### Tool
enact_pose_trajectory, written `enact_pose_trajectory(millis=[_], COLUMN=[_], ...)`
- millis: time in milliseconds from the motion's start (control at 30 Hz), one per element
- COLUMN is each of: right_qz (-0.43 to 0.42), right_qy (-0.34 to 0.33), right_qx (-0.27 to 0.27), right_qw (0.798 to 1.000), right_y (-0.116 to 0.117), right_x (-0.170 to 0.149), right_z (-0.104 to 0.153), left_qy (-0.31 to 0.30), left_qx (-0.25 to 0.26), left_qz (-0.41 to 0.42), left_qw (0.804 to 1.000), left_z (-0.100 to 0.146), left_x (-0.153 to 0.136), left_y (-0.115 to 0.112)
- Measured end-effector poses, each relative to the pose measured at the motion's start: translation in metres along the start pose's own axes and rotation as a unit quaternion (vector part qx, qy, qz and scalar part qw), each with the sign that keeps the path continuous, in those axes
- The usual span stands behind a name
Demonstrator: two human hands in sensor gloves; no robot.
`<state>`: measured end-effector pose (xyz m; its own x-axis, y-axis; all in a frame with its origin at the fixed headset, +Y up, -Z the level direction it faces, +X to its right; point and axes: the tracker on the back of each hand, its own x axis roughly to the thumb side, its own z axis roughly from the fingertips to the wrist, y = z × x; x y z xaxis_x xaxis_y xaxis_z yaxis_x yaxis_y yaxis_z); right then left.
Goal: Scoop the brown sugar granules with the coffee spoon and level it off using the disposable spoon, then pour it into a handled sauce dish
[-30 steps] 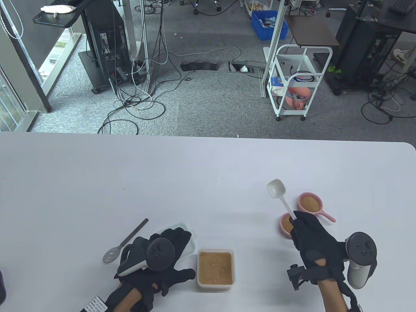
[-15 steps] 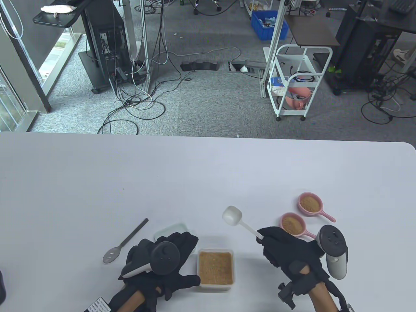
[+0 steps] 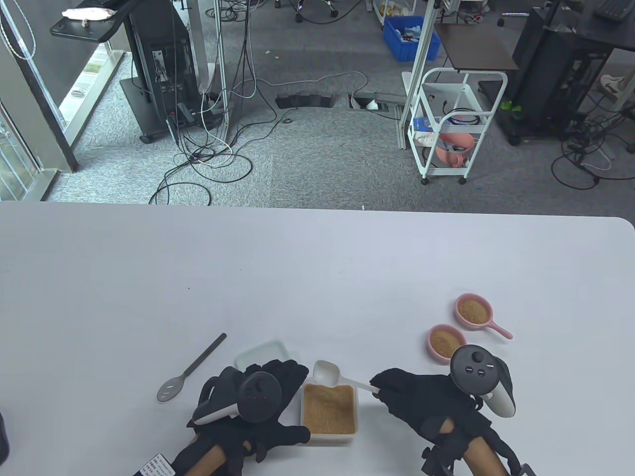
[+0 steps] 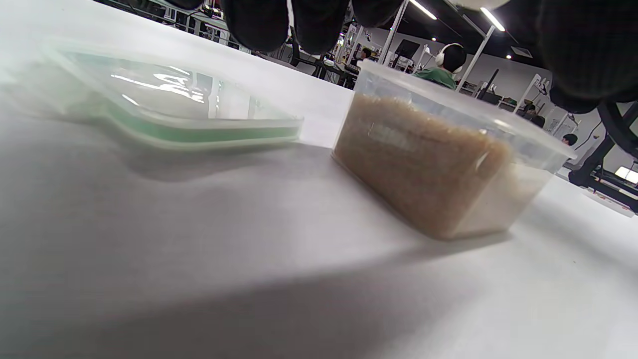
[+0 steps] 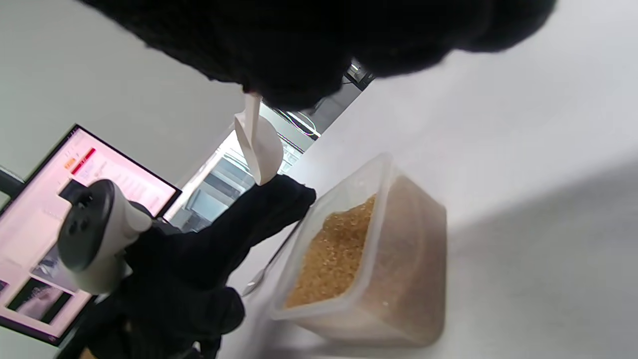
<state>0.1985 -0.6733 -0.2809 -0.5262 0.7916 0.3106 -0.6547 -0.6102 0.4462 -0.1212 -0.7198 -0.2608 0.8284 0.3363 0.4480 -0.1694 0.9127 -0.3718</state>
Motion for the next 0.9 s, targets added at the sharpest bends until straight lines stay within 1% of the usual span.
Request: enact_pose_trajectory(millis=[133, 167, 233, 333, 400, 533, 700, 800, 900], right_qz=[0.122, 0.128, 0.21, 0.248, 0.294, 0.384, 0.468, 0.506, 0.513], right_qy=[0.002, 0.002, -0.003, -0.02, -0.034, -0.069, -0.097, -0.103, -0.104], right_qx=[-0.002, -0.002, -0.011, -0.012, -0.018, -0.029, -0.03, -0.027, -0.017], right_qw=[0.993, 0.992, 0.978, 0.968, 0.955, 0.92, 0.878, 0.856, 0.852], right_y=[0.005, 0.006, 0.01, 0.016, 0.022, 0.038, 0.058, 0.068, 0.074], right_x=[0.012, 0.013, 0.024, 0.034, 0.044, 0.062, 0.077, 0.082, 0.083], right_z=[0.0, 0.0, 0.001, 0.002, 0.004, 0.007, 0.009, 0.009, 0.008], left_qy=[0.004, 0.004, 0.008, 0.011, 0.012, 0.01, 0.011, 0.011, 0.011], left_qx=[-0.005, -0.005, -0.007, -0.008, -0.009, -0.011, -0.014, -0.016, -0.019], left_qz=[-0.009, -0.009, -0.004, -0.007, -0.007, -0.014, -0.015, -0.015, -0.01], left_qw=[1.0, 1.0, 1.0, 1.0, 1.0, 1.0, 1.0, 1.0, 1.0], left_z=[-0.003, -0.003, -0.005, -0.006, -0.006, -0.007, -0.007, -0.007, -0.007], left_x=[0.002, 0.002, 0.001, 0.0, 0.001, 0.002, 0.003, 0.003, 0.003], left_y=[-0.004, -0.004, -0.005, -0.006, -0.006, -0.007, -0.007, -0.007, -0.007])
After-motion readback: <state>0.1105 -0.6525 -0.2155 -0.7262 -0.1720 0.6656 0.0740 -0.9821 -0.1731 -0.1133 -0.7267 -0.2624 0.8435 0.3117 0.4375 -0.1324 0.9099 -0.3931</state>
